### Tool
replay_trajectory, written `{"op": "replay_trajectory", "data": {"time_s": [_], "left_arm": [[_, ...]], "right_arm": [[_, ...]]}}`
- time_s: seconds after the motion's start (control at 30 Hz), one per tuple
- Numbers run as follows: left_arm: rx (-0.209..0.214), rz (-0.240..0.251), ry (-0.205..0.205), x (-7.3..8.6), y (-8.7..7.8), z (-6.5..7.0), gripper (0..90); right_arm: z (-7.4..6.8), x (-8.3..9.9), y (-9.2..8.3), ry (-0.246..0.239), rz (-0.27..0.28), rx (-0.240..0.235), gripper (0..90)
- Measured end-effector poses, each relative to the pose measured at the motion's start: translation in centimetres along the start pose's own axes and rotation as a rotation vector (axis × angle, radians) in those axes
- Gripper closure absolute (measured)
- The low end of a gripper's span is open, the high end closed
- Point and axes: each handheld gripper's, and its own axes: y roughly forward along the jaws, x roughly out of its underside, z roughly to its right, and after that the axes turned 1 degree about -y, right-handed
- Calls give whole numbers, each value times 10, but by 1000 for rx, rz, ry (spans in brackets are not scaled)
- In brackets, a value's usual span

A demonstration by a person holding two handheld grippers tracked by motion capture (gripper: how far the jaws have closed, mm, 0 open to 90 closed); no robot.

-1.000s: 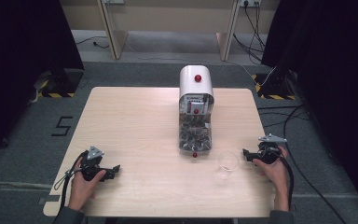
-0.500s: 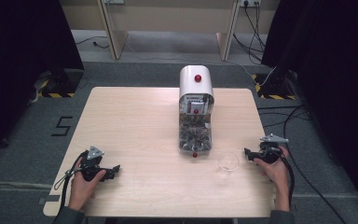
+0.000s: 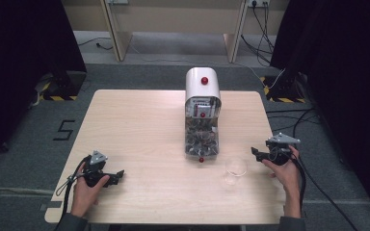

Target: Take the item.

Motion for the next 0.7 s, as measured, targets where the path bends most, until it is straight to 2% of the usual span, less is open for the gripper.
{"op": "replay_trajectory", "data": {"time_s": [0.1,0.13,0.2,0.37,0.57,0.7], "left_arm": [[0,0,0,0,0,0,0],[0,0,0,0,0,0,0],[0,0,0,0,0,0,0],[0,0,0,0,0,0,0],[0,0,0,0,0,0,0],[0,0,0,0,0,0,0]], "right_arm": [[-4,-5,-1,-11,4,-9,307],[-8,-9,-4,-36,8,-25,343],[-11,-14,-6,-57,23,-41,345],[-17,-25,-12,-69,62,-72,367],[-22,-32,-14,-84,74,-103,403],[-26,-44,-12,-108,87,-115,421]]}}
